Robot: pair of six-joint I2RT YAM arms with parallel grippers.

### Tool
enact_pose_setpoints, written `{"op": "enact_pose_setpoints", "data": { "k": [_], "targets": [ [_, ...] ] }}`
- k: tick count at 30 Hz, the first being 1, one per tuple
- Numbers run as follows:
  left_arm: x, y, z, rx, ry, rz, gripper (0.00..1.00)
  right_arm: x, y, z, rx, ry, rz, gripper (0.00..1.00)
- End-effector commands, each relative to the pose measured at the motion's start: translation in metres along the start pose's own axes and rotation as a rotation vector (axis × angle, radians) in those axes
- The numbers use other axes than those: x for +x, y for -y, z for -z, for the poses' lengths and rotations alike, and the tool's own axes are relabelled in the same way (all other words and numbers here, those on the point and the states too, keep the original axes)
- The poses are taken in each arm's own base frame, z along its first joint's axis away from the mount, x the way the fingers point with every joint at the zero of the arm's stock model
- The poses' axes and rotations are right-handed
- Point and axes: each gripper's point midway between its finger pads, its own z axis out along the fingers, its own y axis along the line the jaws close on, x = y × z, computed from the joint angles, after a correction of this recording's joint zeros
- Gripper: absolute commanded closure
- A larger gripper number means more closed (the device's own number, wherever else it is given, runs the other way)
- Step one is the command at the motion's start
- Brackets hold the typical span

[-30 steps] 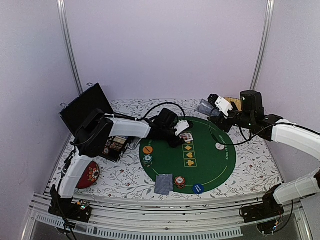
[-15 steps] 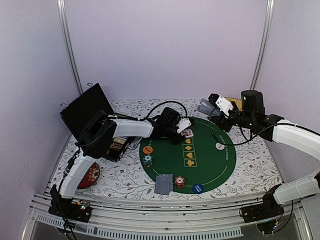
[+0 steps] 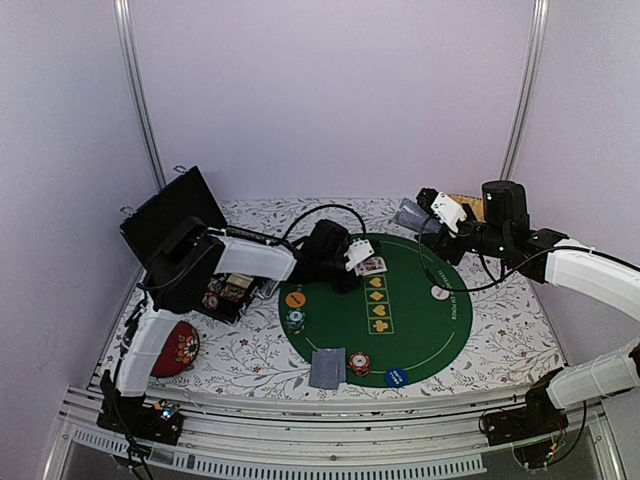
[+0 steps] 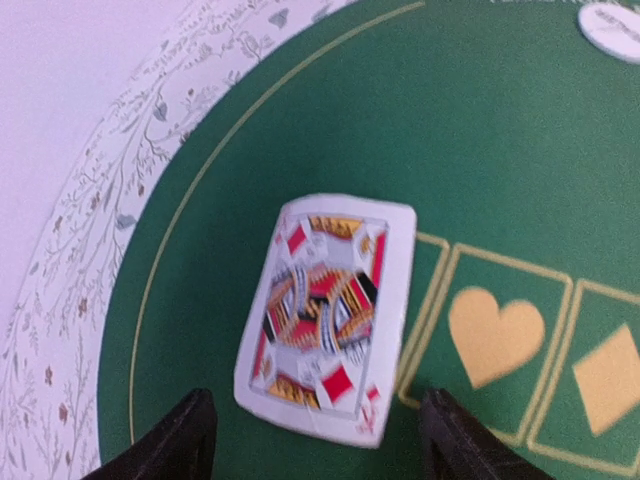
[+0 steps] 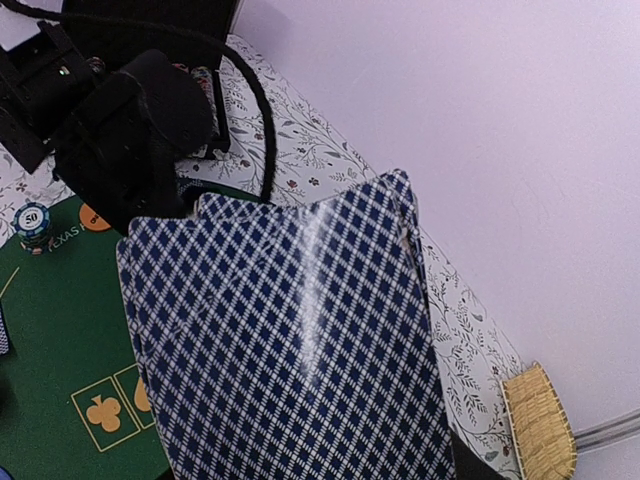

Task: Distribute texas hold em gaming equipment
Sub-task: Move the poker card to the community card area, then pick up the poker card from the face-down deck piles.

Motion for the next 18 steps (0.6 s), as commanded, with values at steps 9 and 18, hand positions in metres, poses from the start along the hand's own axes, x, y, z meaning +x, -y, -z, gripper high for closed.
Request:
{"op": "enact_pose_setpoints", "data": {
  "k": [9, 18],
  "targets": [
    [-0.093, -0.036, 0.174, 0.241, 0.362, 0.505, 0.16, -0.010, -0.011, 0.002, -0.056, 0.034, 0.009, 0.52],
    [-0.122, -0.026, 0.256, 0.522, 0.541, 0.769, 0.02, -0.041, -0.055, -0.017, -0.156, 0.122, 0.063, 0.52]
  ]
}}
